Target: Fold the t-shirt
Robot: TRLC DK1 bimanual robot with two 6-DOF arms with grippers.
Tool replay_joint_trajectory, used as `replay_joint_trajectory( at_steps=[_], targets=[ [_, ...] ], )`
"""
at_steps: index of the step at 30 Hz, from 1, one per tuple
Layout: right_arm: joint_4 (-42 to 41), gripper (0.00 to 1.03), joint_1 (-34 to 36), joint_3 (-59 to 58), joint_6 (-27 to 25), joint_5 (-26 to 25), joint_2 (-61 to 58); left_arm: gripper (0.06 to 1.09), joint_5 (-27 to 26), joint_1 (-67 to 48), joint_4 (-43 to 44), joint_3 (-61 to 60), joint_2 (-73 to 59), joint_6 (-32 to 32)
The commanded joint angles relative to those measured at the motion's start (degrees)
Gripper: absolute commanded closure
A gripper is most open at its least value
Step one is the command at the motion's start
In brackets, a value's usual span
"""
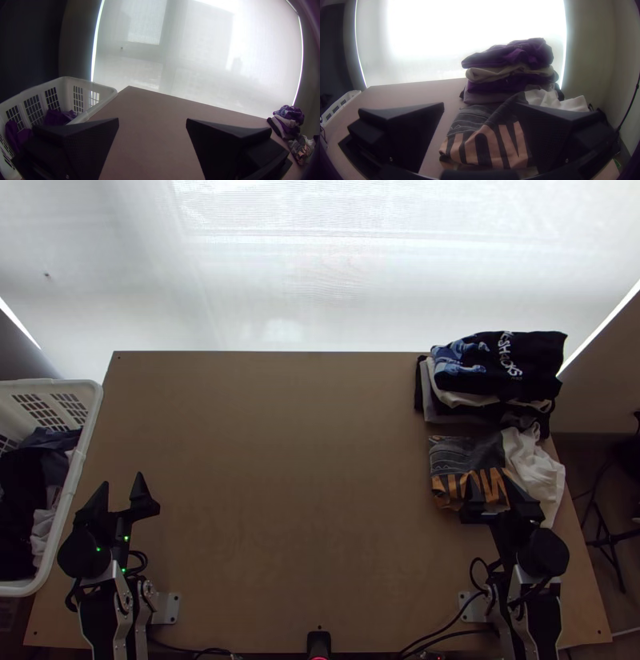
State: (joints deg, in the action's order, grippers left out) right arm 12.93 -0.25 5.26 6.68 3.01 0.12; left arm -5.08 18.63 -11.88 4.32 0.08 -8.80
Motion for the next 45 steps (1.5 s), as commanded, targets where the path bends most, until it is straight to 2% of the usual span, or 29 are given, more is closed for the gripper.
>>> replay_joint_trajectory(
  at_steps=[1,9,14,19,23,26,30,32,34,39,45],
  targets=[
    [0.0,0.04,0.0,0.0,0.0,0.0,0.0,0.10,0.0,0.0,0.0,0.0,-0.1,0.0],
    [0.0,0.04,-0.3,0.0,0.0,0.0,0.1,0.10,0.0,0.0,0.0,0.1,0.0,0.0],
    [-0.2,0.04,-5.0,0.1,0.3,0.0,0.1,0.10,0.0,-0.1,0.0,0.0,0.0,-0.1],
    [-0.3,0.04,-5.5,0.1,0.2,0.0,0.1,0.10,0.0,-3.9,0.5,0.1,0.0,-0.3],
    [-2.3,0.04,-5.6,0.2,-0.3,0.0,0.1,0.10,-0.3,-6.6,2.5,0.3,0.0,3.3],
    [-5.5,0.04,-3.5,1.3,-0.5,-0.1,0.1,0.10,-0.2,-10.2,2.9,2.7,0.0,6.0],
    [-10.0,0.04,0.3,5.1,-1.3,-0.1,-1.2,0.10,-0.1,-9.9,9.8,7.8,-1.0,5.5],
    [-10.2,0.04,0.3,9.1,-1.9,-0.1,-5.2,0.10,-0.1,-8.9,14.9,10.1,-3.5,5.9],
    [-9.7,0.04,0.3,14.8,-1.9,-0.2,-13.2,0.10,-0.1,-7.5,15.6,15.7,-10.0,5.9],
    [0.7,0.04,0.5,34.8,-1.8,-0.1,-32.6,0.10,-0.1,-1.2,-1.4,40.8,-34.4,4.9],
    [16.8,0.04,0.3,59.9,2.4,0.0,-49.9,0.10,0.0,14.2,-11.2,60.5,-51.2,-1.5]
  ],
)
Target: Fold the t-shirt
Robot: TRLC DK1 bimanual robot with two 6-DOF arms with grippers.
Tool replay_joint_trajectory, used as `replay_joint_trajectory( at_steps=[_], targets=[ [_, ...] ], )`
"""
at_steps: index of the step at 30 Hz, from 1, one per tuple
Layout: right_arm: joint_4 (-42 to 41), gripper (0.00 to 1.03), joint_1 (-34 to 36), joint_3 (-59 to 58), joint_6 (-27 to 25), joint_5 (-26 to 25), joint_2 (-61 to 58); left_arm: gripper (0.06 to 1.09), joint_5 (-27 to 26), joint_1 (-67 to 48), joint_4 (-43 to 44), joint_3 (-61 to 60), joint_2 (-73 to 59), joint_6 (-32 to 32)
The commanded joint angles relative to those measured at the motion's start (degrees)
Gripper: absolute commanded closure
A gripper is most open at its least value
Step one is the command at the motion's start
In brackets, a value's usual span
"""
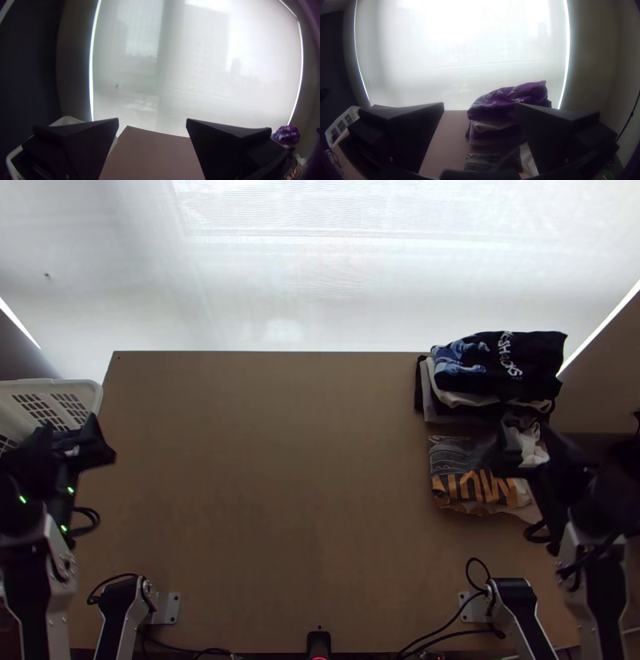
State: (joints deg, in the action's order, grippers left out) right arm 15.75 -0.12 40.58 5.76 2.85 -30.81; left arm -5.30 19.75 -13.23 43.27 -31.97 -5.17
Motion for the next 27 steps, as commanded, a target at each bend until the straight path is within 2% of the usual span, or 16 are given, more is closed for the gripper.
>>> replay_joint_trajectory(
  at_steps=[1,3,7,11,12,14,15,17,19,20,22,25,27],
  targets=[
    [17.6,0.04,0.3,29.1,4.2,0.1,-22.1,0.10,0.2,16.8,-12.4,24.7,-22.4,-6.8],
    [22.5,0.04,0.9,36.5,4.5,0.1,-27.0,0.10,0.2,23.4,-18.3,32.5,-29.9,-8.9],
    [24.7,0.05,5.2,41.5,5.1,-0.3,-28.8,0.10,0.3,32.5,-28.0,45.6,-44.7,-11.0],
    [30.7,0.04,5.0,39.9,-3.4,0.7,-25.1,0.10,2.2,38.9,-34.2,55.3,-56.0,-11.3],
    [31.6,0.04,5.0,39.7,-6.8,0.7,-23.9,0.10,2.3,40.0,-35.4,57.5,-58.4,-10.8],
    [32.9,0.04,4.1,39.1,-9.2,0.7,-22.0,0.10,3.6,43.6,-36.0,59.7,-62.4,-10.3],
    [33.5,0.04,3.5,39.1,-9.6,0.7,-21.8,0.10,5.2,44.8,-37.7,61.1,-64.4,-8.2],
    [36.5,0.05,2.6,40.0,-10.5,0.7,-22.1,0.10,8.0,46.3,-39.2,61.7,-67.3,1.0],
    [40.0,0.05,2.4,41.7,-11.9,0.7,-23.4,0.10,13.1,47.7,-38.4,60.6,-71.2,10.9],
    [41.6,0.05,2.6,42.7,-12.4,0.6,-24.0,0.10,18.7,48.2,-37.4,60.6,-73.9,13.5],
    [42.4,0.05,2.8,43.4,-12.4,0.6,-24.5,0.10,22.0,48.5,-36.2,60.6,-76.8,16.9],
    [44.7,0.05,2.8,45.2,-12.4,0.7,-25.3,0.11,24.9,50.1,-34.1,60.8,-82.9,22.9],
    [45.2,0.05,2.8,45.9,-12.4,0.7,-25.2,0.11,24.9,52.0,-32.1,61.9,-87.7,27.1]
  ],
)
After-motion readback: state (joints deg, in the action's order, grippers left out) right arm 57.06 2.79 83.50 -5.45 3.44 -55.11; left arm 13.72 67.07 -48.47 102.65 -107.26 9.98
